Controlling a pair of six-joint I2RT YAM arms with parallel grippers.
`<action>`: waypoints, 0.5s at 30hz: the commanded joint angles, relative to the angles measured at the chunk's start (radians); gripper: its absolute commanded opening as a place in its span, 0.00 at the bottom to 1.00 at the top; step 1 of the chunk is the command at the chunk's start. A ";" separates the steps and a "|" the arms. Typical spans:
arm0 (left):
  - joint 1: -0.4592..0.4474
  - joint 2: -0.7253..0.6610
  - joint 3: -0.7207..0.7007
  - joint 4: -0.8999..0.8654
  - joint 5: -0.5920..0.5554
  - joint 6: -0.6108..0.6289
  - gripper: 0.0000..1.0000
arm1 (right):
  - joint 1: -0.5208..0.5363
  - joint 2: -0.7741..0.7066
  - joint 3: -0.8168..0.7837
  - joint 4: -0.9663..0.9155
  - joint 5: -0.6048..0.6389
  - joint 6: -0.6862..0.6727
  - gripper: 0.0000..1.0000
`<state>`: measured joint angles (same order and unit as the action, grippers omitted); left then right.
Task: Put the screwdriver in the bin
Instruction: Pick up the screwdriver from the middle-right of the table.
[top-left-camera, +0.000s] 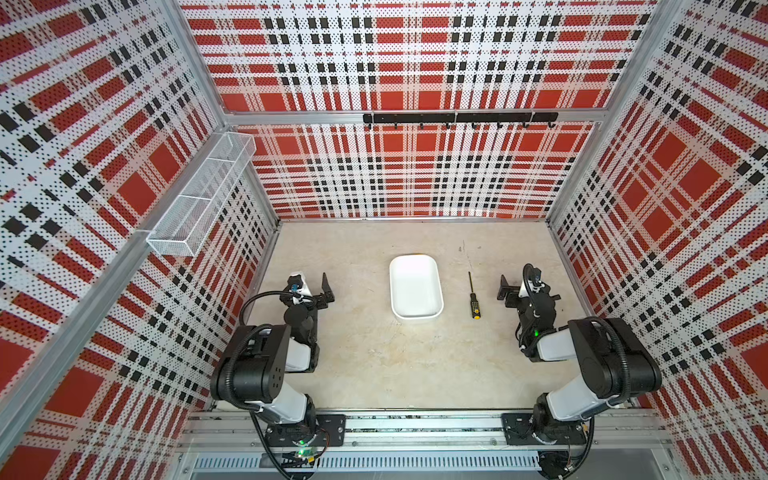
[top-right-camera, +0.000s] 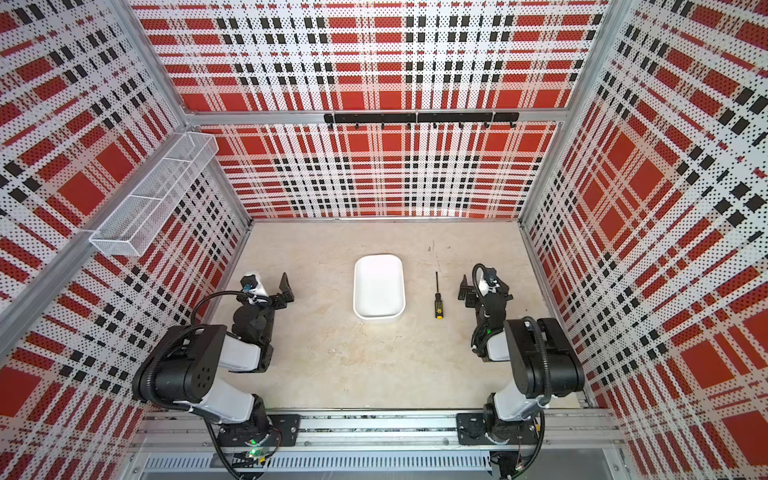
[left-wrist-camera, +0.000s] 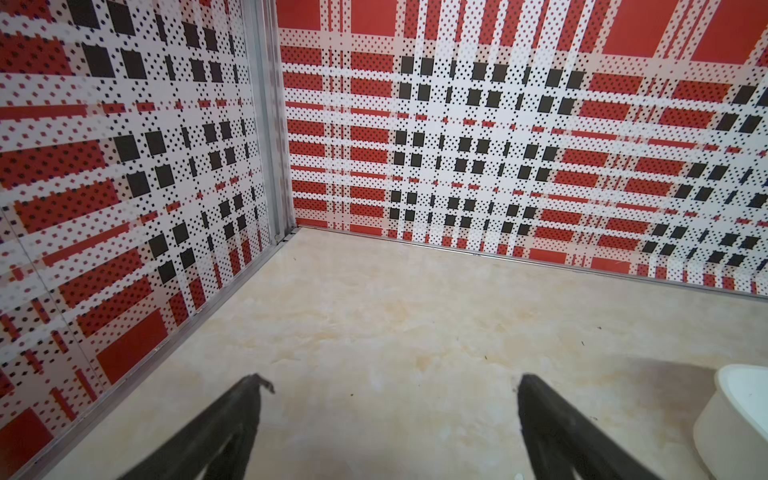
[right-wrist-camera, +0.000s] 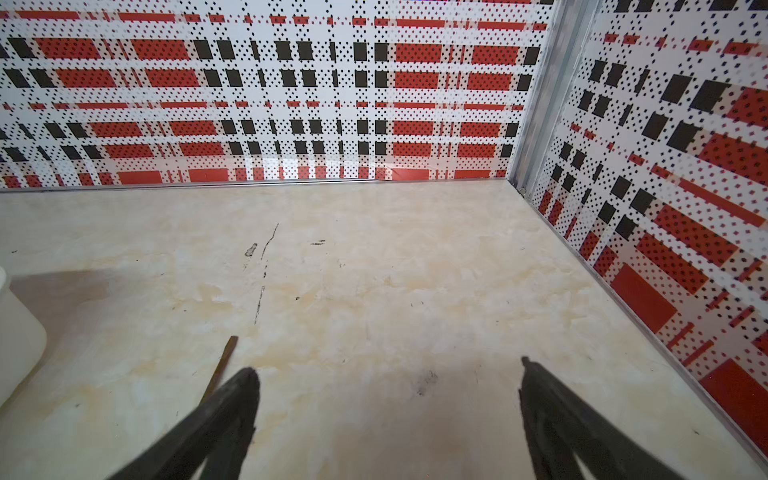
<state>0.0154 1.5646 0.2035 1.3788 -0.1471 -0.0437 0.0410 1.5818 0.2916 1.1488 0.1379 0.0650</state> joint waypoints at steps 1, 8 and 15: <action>0.001 0.010 0.006 0.022 -0.006 0.008 0.98 | -0.004 -0.011 0.003 0.004 -0.003 -0.005 1.00; -0.005 -0.036 0.003 -0.009 0.018 0.023 0.98 | 0.000 -0.064 -0.006 -0.025 0.045 0.005 1.00; -0.028 -0.281 0.135 -0.408 0.075 0.009 0.98 | 0.000 -0.237 0.264 -0.655 0.021 0.066 1.00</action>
<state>-0.0063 1.3540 0.2836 1.1278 -0.1200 -0.0246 0.0410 1.3937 0.4374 0.8062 0.1745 0.0883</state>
